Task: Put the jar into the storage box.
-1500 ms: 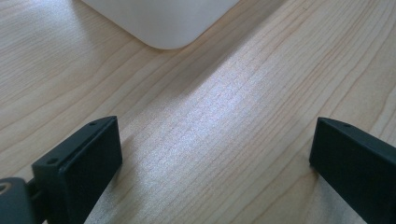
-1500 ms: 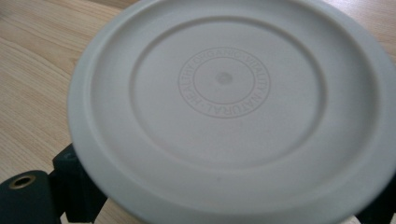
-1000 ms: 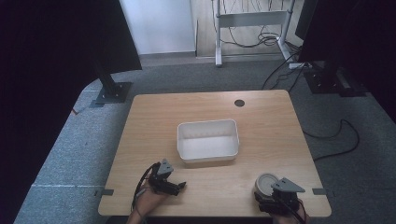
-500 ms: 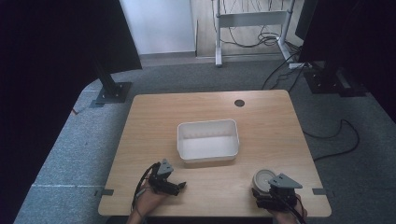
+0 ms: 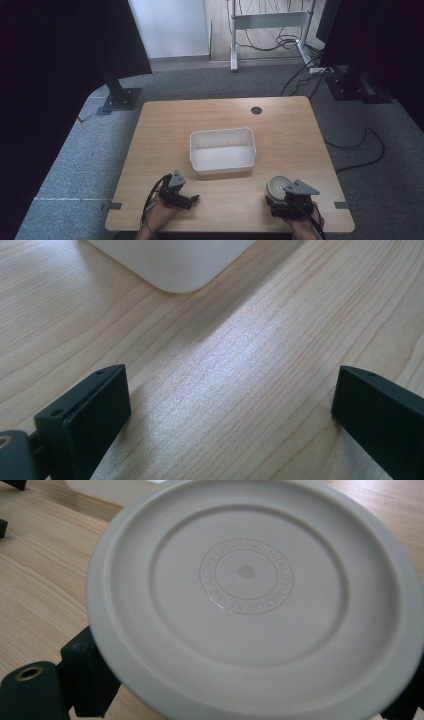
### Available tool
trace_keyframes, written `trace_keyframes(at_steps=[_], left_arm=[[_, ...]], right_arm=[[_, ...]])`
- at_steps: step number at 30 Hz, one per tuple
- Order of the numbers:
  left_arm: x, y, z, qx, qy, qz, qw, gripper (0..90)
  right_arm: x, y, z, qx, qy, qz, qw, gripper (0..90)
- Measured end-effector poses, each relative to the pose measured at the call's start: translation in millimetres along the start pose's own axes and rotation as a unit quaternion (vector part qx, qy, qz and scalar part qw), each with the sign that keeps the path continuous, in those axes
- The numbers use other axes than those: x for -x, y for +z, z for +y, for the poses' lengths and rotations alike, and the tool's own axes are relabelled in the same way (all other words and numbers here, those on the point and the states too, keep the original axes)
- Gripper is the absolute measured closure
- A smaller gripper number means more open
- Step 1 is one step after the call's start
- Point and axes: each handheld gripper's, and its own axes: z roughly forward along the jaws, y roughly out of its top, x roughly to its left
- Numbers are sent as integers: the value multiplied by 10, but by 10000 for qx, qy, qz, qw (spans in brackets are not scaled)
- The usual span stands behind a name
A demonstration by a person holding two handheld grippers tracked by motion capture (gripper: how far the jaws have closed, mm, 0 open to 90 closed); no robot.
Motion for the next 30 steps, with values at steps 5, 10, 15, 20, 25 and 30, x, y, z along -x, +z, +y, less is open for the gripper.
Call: trace_keyframes(at_steps=[5, 10, 15, 20, 25, 30], left_arm=[[0, 0, 0, 0, -2, 0, 10000, 23], [0, 0, 0, 0, -2, 0, 10000, 23], [0, 0, 0, 3, -3, 0, 10000, 23], [0, 1, 0, 6, -4, 0, 10000, 23], [0, 0, 0, 2, -3, 0, 10000, 23], [1, 0, 0, 1, -3, 2, 10000, 23]], right_arm=[[-9, 27, 46, 9, -21, 32, 10000, 91], [-26, 54, 97, 17, -39, 52, 10000, 91], [-46, 93, 161, 42, -63, 97, 9999, 91], [-63, 140, 210, 34, -90, 142, 9999, 91], [-87, 185, 271, 53, -97, 188, 9998, 91], [-91, 214, 311, 58, -107, 203, 9997, 91]])
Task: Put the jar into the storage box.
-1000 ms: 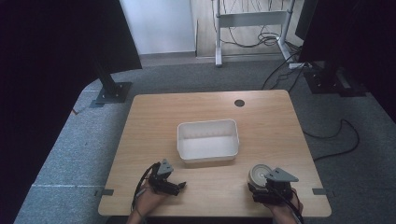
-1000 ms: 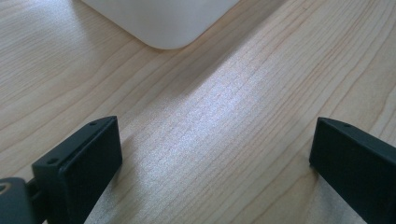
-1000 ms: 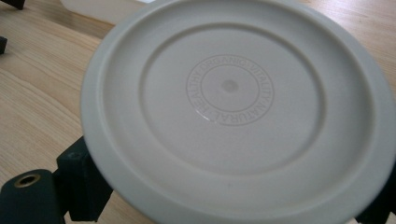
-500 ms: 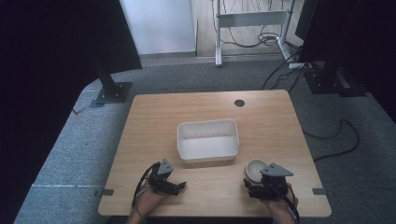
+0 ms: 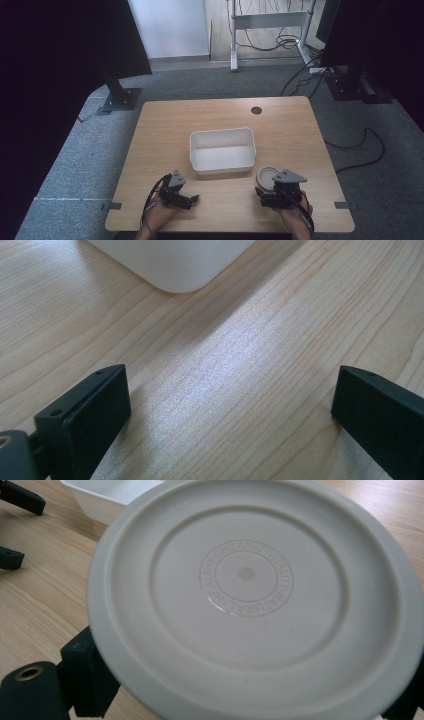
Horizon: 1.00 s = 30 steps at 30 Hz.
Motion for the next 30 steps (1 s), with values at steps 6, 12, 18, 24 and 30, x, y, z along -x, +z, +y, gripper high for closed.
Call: trace_keyframes(at_steps=[6, 12, 18, 24, 30], left_arm=[[0, 0, 0, -1, 0, 0, 10000, 23], [0, 0, 0, -1, -2, 0, 10000, 23], [0, 0, 0, 0, -1, 0, 10000, 23], [0, 0, 0, -1, -1, 0, 10000, 23], [0, 0, 0, -1, 0, 0, 10000, 23]], right_arm=[[-3, 43, 56, -5, 15, 43, 10000, 91], [-18, 79, 127, 15, 14, 85, 10000, 91], [-52, 138, 211, 26, -40, 142, 9999, 91], [-90, 194, 288, 46, -78, 189, 9998, 91], [-116, 240, 345, 71, -99, 218, 9997, 91]])
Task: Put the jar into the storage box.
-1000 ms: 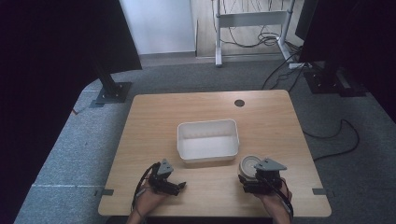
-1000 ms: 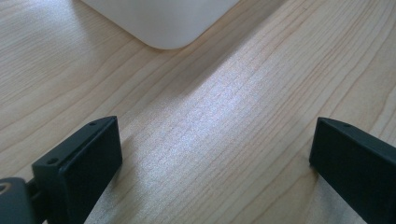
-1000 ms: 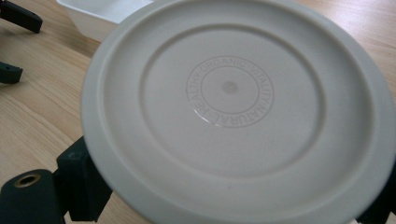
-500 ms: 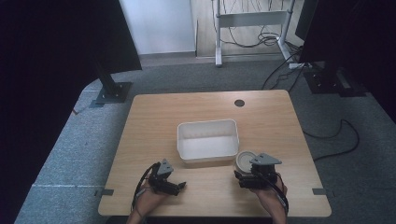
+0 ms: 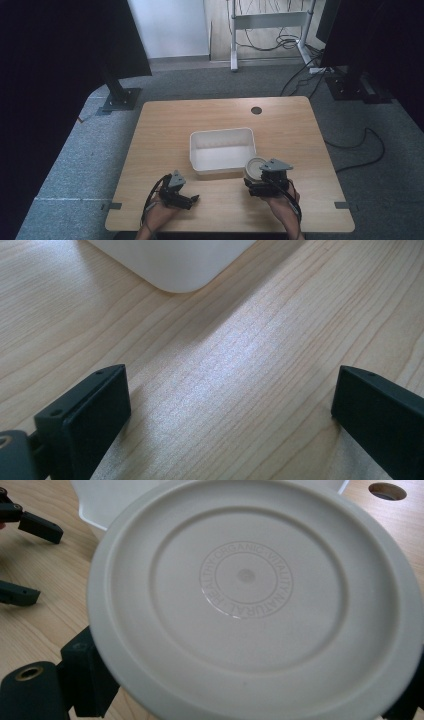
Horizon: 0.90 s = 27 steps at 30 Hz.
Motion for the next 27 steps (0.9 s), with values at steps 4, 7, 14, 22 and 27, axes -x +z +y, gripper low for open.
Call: trace_keyframes(at_steps=[4, 7, 14, 22, 27], left_arm=[[0, 0, 0, 0, -1, 0, 10000, 23], [0, 0, 0, -1, 0, 0, 10000, 23], [1, 0, 0, 3, -4, 0, 10000, 23], [0, 0, 0, 3, 0, 1, 10000, 23], [0, 0, 0, 4, 0, 2, 10000, 23]], right_arm=[[-13, 33, 48, 31, -4, 27, 10000, 91], [-25, 60, 89, 65, -6, 50, 10000, 91], [-66, 138, 184, 85, -41, 110, 9999, 91], [-108, 243, 327, 163, -69, 163, 9997, 91], [-134, 303, 396, 166, -100, 171, 9997, 91]])
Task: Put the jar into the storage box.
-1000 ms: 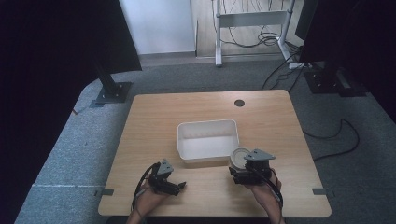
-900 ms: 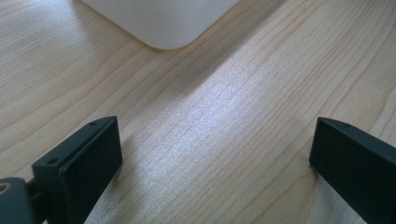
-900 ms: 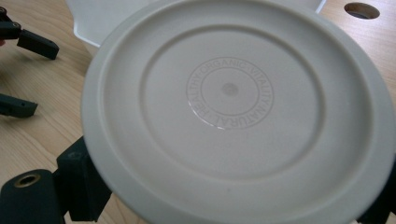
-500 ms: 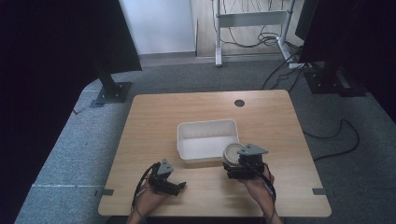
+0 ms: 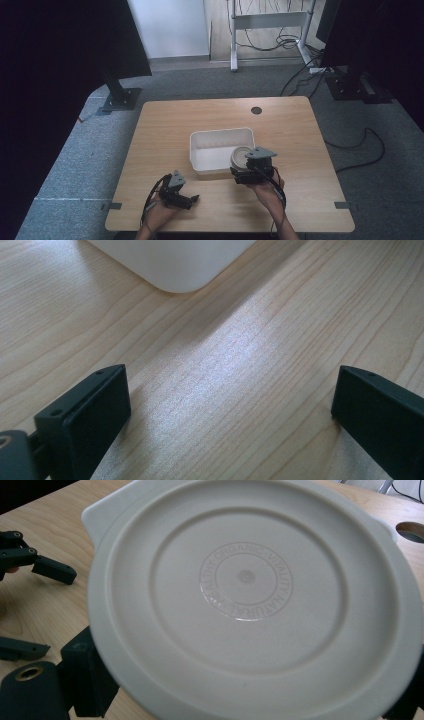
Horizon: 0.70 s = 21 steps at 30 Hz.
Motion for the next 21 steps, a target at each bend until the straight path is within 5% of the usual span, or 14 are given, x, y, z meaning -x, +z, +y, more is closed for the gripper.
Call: trace_keyframes(at_steps=[21], left_arm=[[0, 0, 0, -1, 0, -1, 10000, 23]], right_arm=[[-62, 301, 235, 22, -91, 10, 10000, 91]])
